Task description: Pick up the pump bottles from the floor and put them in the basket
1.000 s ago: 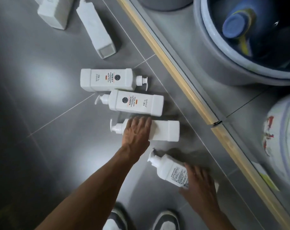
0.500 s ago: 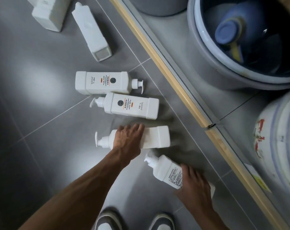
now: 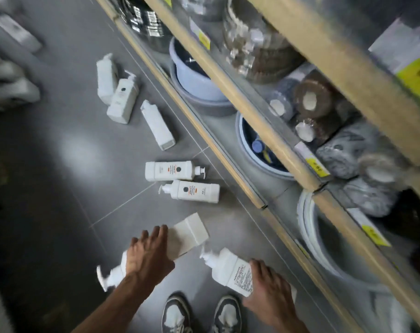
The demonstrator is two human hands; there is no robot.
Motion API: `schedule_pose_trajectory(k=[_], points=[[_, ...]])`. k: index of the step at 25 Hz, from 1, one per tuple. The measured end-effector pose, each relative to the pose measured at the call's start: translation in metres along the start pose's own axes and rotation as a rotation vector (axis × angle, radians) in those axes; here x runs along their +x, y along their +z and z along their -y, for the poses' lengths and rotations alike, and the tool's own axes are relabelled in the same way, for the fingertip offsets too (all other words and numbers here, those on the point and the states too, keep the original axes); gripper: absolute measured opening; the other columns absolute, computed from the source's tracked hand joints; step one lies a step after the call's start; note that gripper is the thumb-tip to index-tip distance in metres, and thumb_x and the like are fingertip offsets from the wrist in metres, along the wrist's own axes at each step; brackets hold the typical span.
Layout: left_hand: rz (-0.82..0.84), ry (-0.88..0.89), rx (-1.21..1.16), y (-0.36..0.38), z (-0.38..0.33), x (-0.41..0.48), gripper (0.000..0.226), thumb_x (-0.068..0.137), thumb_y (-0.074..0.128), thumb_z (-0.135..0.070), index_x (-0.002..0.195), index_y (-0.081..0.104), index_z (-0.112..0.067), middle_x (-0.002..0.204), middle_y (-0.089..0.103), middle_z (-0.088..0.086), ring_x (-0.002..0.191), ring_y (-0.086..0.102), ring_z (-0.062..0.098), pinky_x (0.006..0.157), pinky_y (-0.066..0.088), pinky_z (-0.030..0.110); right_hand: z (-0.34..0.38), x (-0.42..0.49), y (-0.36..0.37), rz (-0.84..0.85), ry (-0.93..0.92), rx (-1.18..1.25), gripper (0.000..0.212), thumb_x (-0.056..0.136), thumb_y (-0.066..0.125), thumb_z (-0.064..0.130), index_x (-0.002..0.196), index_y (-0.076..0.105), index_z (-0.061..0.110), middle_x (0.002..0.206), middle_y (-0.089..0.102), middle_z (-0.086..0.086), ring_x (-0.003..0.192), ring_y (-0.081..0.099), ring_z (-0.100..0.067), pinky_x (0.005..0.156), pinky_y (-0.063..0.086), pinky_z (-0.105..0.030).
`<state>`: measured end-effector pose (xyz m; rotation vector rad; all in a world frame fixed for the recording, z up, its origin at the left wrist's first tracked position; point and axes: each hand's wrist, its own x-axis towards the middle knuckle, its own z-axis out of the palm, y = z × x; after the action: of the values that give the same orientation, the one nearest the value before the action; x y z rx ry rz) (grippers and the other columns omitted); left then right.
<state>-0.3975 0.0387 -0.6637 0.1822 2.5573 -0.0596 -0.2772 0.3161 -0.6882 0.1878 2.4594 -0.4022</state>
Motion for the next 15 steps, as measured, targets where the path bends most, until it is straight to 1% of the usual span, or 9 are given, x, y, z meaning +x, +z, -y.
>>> schedule_pose_trajectory(k=[2,4,5,6,8,11,13,15], points=[[-0.009,-0.040,-0.044,-0.035,0.004,-0.050,0.072,0.045,0.078,-0.043,0.112,0.061,-0.022,0.096,0.069,-0.004,0.086,0.064,0.027,0.070,0.045,0.038,0.013,-0.042,-0.039,-0.015,-0.005,-0.019,0.092,0.028,0.070,0.053,0.111,0.054,0.019,0.085,0.062,0.001,0.063,0.065,-0.021,0.045,0.050,-0.036],[0.010,-0.097,-0.089,-0.084,0.003,-0.104,0.073,0.049,0.074,-0.046,0.116,0.056,-0.025,0.103,0.068,-0.006,0.095,0.063,0.025,0.076,0.046,0.038,0.026,-0.096,-0.090,-0.017,0.004,-0.035,0.086,0.039,0.057,0.062,0.115,0.052,0.022,0.088,0.062,0.002,0.068,0.067,-0.019,0.048,0.052,-0.037],[0.018,-0.114,-0.091,-0.110,0.001,-0.131,0.072,0.054,0.072,-0.048,0.120,0.053,-0.027,0.109,0.067,-0.007,0.101,0.061,0.024,0.081,0.045,0.038,0.032,-0.126,-0.116,-0.004,0.021,-0.028,0.085,0.044,0.053,0.065,0.118,0.053,0.022,0.092,0.063,0.003,0.073,0.069,-0.020,0.053,0.052,-0.039],[0.022,-0.121,-0.100,-0.134,-0.002,-0.157,0.071,0.057,0.072,-0.048,0.122,0.051,-0.027,0.113,0.066,-0.006,0.105,0.060,0.024,0.084,0.045,0.038,0.037,-0.155,-0.140,-0.003,0.041,-0.027,0.083,0.048,0.052,0.066,0.120,0.053,0.024,0.096,0.064,0.003,0.080,0.070,-0.021,0.057,0.053,-0.039],[0.001,-0.111,-0.121,-0.181,-0.013,-0.198,0.068,0.061,0.073,-0.048,0.121,0.051,-0.026,0.117,0.066,-0.004,0.107,0.059,0.026,0.086,0.044,0.038,0.043,-0.204,-0.187,-0.015,0.104,-0.037,0.079,0.054,0.058,0.064,0.123,0.052,0.025,0.102,0.064,0.004,0.088,0.070,-0.022,0.061,0.049,-0.037],[-0.013,-0.082,-0.152,-0.239,-0.034,-0.237,0.071,0.065,0.076,-0.052,0.125,0.048,-0.025,0.124,0.063,-0.003,0.112,0.057,0.026,0.090,0.042,0.040,0.044,-0.254,-0.247,-0.080,0.148,-0.042,0.081,0.052,0.071,0.059,0.121,0.054,0.019,0.100,0.068,-0.001,0.085,0.071,-0.027,0.059,0.049,-0.036],[-0.041,-0.035,-0.153,-0.276,-0.050,-0.261,0.075,0.068,0.076,-0.053,0.129,0.045,-0.024,0.127,0.061,-0.002,0.114,0.055,0.026,0.092,0.042,0.040,0.043,-0.282,-0.284,-0.132,0.165,-0.048,0.083,0.058,0.076,0.057,0.126,0.053,0.016,0.111,0.068,-0.004,0.097,0.069,-0.029,0.067,0.049,-0.036],[-0.081,0.021,-0.140,-0.308,-0.063,-0.281,0.077,0.069,0.076,-0.053,0.133,0.043,-0.023,0.128,0.059,-0.001,0.114,0.055,0.025,0.093,0.042,0.039,0.042,-0.305,-0.317,-0.194,0.175,-0.044,0.081,0.062,0.077,0.057,0.127,0.051,0.015,0.114,0.068,-0.007,0.100,0.069,-0.031,0.069,0.047,-0.036]])
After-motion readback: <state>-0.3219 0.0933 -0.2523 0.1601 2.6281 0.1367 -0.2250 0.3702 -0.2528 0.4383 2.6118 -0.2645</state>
